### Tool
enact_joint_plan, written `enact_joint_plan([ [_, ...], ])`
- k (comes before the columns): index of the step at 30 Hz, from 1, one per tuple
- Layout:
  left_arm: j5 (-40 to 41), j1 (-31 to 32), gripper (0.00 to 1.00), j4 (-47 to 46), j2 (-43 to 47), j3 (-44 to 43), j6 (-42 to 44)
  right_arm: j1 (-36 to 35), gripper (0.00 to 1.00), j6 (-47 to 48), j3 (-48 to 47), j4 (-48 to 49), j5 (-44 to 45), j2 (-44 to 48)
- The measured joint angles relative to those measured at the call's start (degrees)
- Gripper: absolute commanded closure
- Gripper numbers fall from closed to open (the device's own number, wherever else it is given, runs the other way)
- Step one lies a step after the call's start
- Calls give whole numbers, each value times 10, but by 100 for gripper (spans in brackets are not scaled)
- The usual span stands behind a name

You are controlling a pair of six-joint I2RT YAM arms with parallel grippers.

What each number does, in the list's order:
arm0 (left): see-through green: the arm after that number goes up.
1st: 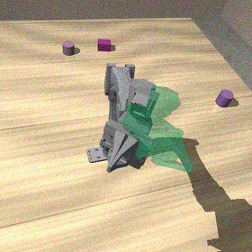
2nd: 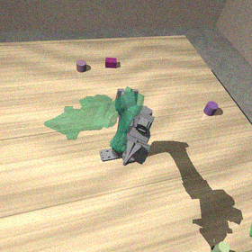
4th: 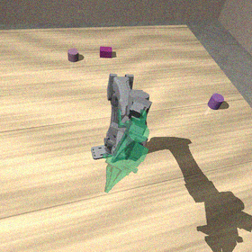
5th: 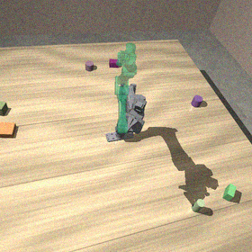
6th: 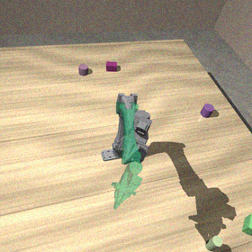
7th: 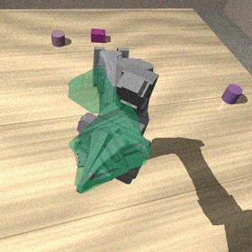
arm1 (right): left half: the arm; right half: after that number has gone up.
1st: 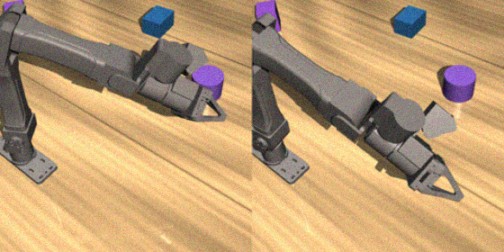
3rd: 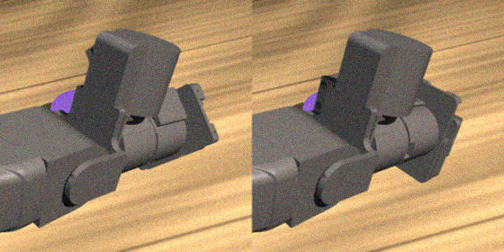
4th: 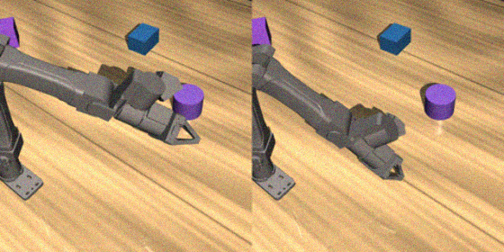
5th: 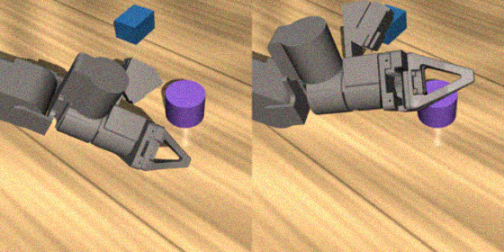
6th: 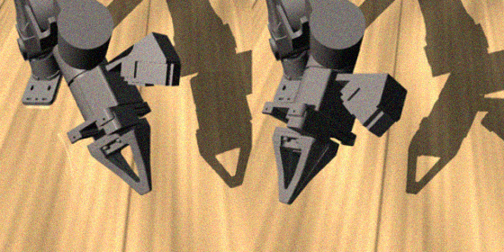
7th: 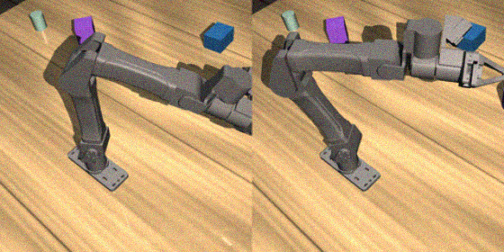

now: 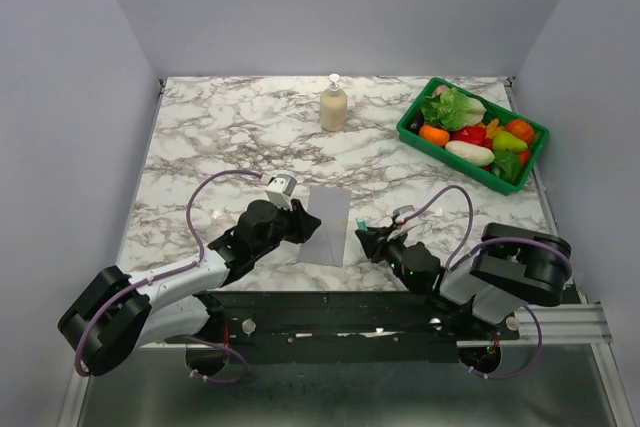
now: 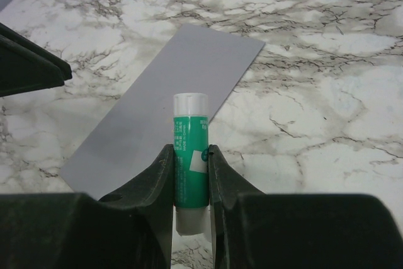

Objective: Place the letter into the envelope and seal it

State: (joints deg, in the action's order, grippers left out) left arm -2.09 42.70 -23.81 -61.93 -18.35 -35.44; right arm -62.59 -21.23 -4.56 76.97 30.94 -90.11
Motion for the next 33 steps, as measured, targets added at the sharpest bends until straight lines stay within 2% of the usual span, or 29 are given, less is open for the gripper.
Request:
enact_joint_plan([
  [9, 0, 0, 67, 13, 14, -7, -2, 0, 99, 18, 12, -4, -41, 84],
  [12, -3, 0, 67, 26, 21, -26, -2, 0, 99, 26, 13, -9, -85, 154],
  [14, -13, 0, 67, 34, 22, -43, 0, 0, 99, 26, 11, -27, -121, 236],
  [17, -36, 0, 67, 42, 17, -78, 7, 0, 99, 19, -46, -158, -156, 345],
  [20, -59, 0, 68, 52, 3, -111, 14, 0, 99, 18, -127, -285, -188, 392],
  [23, -76, 3, 68, 65, -10, -136, 21, 0, 99, 18, -146, -354, -204, 427],
  [28, -81, 18, 69, 96, -16, -167, 35, 0, 99, 17, -151, -466, -214, 432],
  [33, -73, 56, 69, 139, -20, -212, 63, 0, 99, 16, -171, -525, -217, 416],
])
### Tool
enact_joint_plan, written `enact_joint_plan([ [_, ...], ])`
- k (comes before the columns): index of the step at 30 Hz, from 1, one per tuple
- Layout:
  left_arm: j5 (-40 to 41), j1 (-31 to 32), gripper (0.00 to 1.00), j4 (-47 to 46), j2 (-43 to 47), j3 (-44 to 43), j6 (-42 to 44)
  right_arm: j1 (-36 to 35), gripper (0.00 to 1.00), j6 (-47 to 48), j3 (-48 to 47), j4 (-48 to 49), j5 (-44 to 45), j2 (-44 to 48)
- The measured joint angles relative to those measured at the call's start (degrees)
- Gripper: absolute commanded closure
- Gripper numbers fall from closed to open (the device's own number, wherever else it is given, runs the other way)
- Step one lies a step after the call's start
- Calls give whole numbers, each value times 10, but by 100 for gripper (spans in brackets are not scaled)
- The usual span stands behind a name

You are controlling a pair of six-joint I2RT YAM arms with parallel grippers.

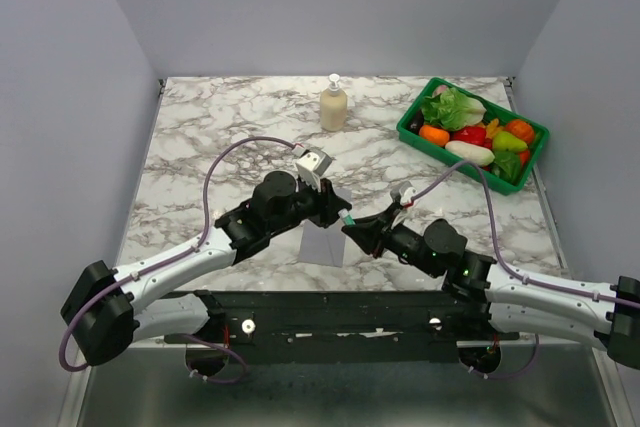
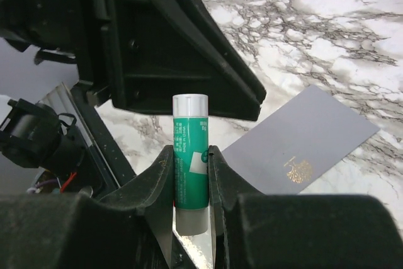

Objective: Place the letter into the envelope and seal it

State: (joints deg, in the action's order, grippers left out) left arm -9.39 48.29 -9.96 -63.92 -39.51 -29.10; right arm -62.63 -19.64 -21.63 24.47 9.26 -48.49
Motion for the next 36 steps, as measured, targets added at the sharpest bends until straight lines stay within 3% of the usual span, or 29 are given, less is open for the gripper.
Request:
enact_joint_plan([
  [14, 61, 46, 71, 59, -11, -24, 29, 0, 99, -3, -18, -37, -12, -6],
  [25, 88, 67, 73, 163, -59, -122, 105, 2, 99, 4, -60, -85, -23, -40],
  [36, 73, 121, 74, 141, -66, -169, 115, -1, 99, 5, -66, -108, -45, -52],
])
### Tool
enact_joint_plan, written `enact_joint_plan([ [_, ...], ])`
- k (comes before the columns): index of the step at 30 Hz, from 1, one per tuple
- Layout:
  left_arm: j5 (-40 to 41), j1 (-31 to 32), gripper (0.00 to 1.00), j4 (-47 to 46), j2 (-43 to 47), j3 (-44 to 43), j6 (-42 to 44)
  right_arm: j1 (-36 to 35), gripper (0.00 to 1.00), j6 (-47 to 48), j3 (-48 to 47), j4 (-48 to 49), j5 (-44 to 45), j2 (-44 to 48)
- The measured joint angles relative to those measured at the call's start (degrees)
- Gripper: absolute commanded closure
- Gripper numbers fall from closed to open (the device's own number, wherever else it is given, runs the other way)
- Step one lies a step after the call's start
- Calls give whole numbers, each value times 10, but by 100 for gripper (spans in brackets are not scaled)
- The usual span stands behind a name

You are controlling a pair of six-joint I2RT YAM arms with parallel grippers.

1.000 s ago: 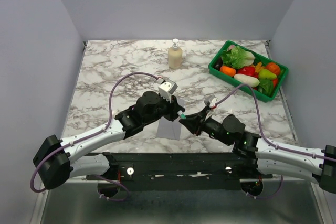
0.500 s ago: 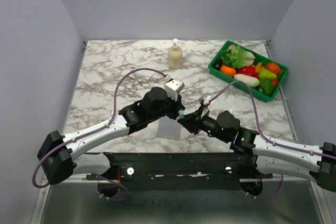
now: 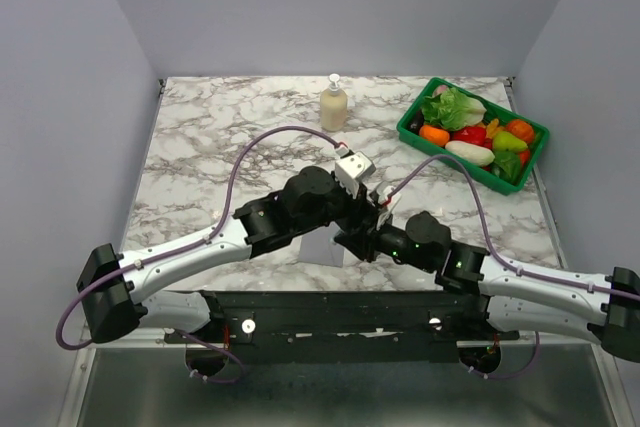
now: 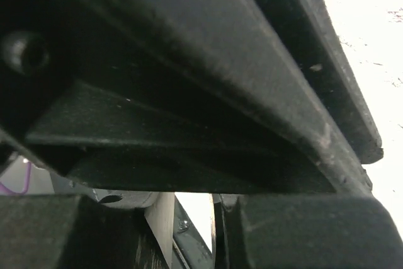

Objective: Place the letter into the envelope and seal it

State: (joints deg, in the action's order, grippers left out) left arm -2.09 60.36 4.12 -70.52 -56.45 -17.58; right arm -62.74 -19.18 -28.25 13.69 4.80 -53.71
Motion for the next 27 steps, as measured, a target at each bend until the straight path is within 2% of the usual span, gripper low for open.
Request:
enact_joint_plan([
  [4, 34, 1, 72, 2, 16, 16, -4, 0, 99, -7, 1, 0, 1, 24],
  [6, 59, -9, 68, 5, 40, 33, -9, 0, 99, -13, 8, 0, 4, 44],
  [11, 109, -101, 60, 4, 134, 82, -39, 2, 99, -40, 51, -5, 27, 96],
  [14, 135, -153, 59, 1, 190, 113, -57, 10, 99, -67, 83, -17, 49, 121],
  [18, 139, -169, 59, -7, 219, 146, -76, 40, 99, -110, 124, -36, 69, 144],
  [27, 118, -172, 60, -17, 217, 214, -118, 152, 99, -183, 172, -41, 60, 140],
])
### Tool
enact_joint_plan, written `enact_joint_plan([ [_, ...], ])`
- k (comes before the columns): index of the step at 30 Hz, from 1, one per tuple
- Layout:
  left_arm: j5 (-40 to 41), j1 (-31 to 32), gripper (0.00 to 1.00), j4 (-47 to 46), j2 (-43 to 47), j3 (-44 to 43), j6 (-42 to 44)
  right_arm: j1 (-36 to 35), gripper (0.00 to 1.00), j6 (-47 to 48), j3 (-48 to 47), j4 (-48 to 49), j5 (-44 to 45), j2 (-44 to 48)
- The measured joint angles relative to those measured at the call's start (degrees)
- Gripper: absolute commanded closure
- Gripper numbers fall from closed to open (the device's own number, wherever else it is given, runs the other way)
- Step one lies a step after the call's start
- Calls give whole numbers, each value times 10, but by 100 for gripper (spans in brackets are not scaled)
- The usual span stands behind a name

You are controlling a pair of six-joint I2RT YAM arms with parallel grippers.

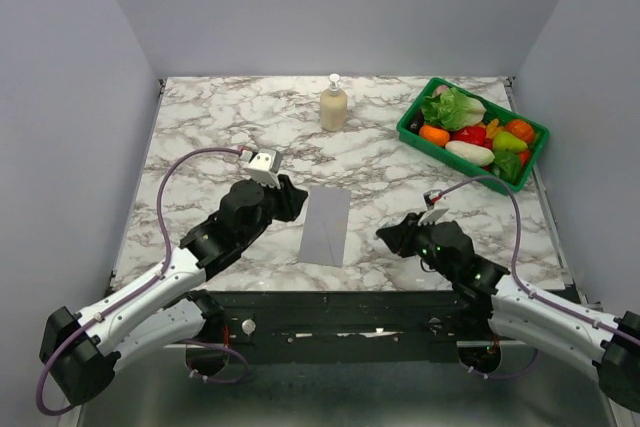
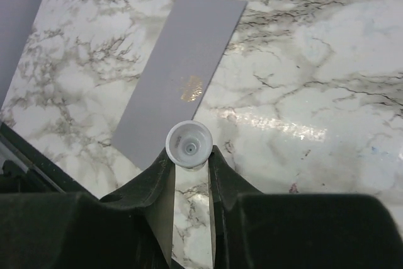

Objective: Place the letter into the envelope and seal it

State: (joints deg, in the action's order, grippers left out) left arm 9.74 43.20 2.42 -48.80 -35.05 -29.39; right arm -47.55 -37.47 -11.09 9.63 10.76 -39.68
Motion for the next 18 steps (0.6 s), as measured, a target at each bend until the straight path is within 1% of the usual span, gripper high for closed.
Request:
enact_joint_plan([
  [5, -3, 0, 61, -3, 1, 4, -6, 33, 99, -7, 2, 8, -35, -37],
  [10, -3, 0, 62, -10, 2, 10, -7, 38, 99, -6, 2, 15, -73, -69],
  [18, -4, -1, 63, -20, 4, 17, -8, 38, 99, -2, 2, 26, -107, -84],
])
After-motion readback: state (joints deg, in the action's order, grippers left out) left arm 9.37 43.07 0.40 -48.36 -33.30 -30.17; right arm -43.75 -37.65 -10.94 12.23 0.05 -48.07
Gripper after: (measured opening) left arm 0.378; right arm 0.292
